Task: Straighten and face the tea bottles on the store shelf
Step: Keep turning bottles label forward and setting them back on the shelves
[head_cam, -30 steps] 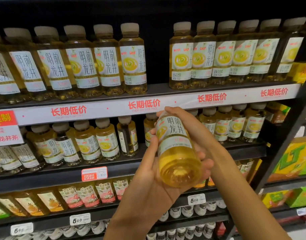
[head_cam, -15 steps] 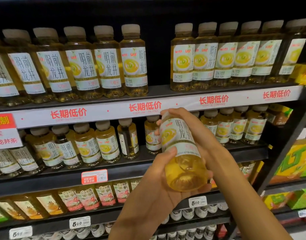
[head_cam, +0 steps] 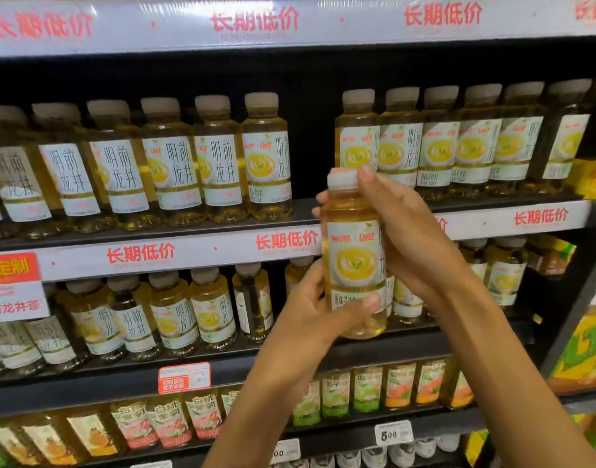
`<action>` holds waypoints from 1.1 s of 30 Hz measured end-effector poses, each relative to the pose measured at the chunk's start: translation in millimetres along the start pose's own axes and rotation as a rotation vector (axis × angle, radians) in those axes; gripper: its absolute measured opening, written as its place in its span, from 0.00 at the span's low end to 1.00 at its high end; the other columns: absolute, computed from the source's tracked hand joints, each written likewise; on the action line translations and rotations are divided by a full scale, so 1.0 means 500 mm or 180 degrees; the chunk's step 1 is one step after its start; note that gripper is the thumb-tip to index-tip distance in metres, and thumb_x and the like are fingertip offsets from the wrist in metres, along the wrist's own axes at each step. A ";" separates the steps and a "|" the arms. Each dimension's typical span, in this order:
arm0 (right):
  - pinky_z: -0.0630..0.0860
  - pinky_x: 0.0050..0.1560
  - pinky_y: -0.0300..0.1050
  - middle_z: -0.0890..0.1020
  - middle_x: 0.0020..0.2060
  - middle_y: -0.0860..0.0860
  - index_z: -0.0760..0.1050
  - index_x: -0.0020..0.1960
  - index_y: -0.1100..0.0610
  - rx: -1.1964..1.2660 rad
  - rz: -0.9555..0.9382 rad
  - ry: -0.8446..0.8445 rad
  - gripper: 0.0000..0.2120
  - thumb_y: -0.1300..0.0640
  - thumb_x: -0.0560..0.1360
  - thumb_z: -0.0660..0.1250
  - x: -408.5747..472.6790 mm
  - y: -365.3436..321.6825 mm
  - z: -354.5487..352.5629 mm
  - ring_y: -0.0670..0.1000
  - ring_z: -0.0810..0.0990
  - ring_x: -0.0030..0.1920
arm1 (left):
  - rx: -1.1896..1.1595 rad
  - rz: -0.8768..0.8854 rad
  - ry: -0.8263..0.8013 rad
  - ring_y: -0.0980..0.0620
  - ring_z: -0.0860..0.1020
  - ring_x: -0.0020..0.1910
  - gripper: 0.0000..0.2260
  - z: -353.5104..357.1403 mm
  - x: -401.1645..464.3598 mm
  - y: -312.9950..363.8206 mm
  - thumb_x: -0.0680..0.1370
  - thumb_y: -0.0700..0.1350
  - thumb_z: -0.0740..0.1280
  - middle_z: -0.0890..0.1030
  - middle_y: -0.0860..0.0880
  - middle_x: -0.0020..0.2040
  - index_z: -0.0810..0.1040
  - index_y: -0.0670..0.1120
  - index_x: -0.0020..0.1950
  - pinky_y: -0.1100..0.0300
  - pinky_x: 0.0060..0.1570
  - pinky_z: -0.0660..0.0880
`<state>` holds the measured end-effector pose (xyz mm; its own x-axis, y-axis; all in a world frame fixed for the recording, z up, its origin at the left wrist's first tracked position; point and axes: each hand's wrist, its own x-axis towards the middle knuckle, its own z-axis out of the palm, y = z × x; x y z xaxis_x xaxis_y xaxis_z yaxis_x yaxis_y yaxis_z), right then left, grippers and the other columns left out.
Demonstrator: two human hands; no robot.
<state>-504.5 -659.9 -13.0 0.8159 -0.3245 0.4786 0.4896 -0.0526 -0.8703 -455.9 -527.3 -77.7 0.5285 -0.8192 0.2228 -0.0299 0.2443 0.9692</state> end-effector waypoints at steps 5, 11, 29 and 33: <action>0.78 0.58 0.49 0.83 0.54 0.54 0.72 0.63 0.55 -0.0083 -0.0659 0.0271 0.18 0.48 0.77 0.58 0.034 -0.024 0.001 0.54 0.81 0.58 | 0.0673 0.0848 0.0526 0.68 0.79 0.53 0.20 -0.015 0.061 0.022 0.73 0.40 0.72 0.82 0.62 0.52 0.72 0.61 0.57 0.74 0.45 0.74; 0.78 0.56 0.45 0.82 0.55 0.52 0.70 0.64 0.55 -0.0414 -0.1251 0.0442 0.12 0.57 0.82 0.56 0.078 -0.040 0.013 0.50 0.81 0.56 | 0.1523 0.1523 0.1164 0.67 0.73 0.61 0.24 -0.017 0.107 0.035 0.75 0.45 0.71 0.75 0.59 0.63 0.68 0.55 0.68 0.74 0.56 0.70; 0.65 0.59 0.38 0.73 0.53 0.44 0.78 0.54 0.56 -0.2508 -0.2505 0.1548 0.07 0.56 0.78 0.64 0.183 0.000 0.014 0.49 0.68 0.60 | 0.2747 0.1816 0.2091 0.65 0.62 0.65 0.32 -0.016 0.173 0.003 0.75 0.51 0.71 0.69 0.53 0.68 0.61 0.49 0.75 0.68 0.64 0.62; 0.65 0.57 0.46 0.73 0.52 0.41 0.78 0.55 0.55 -0.2962 -0.2564 0.1546 0.08 0.54 0.79 0.64 0.184 -0.010 0.005 0.44 0.66 0.59 | 0.2897 0.1817 0.2216 0.60 0.65 0.65 0.32 -0.014 0.175 0.002 0.75 0.52 0.70 0.71 0.50 0.67 0.62 0.46 0.75 0.63 0.64 0.65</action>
<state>-431.3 -687.3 35.9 0.1102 -0.1902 0.9755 0.2308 -0.9498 -0.2112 -403.7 -595.2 -57.7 0.5710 -0.2053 0.7948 -0.8196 -0.1977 0.5378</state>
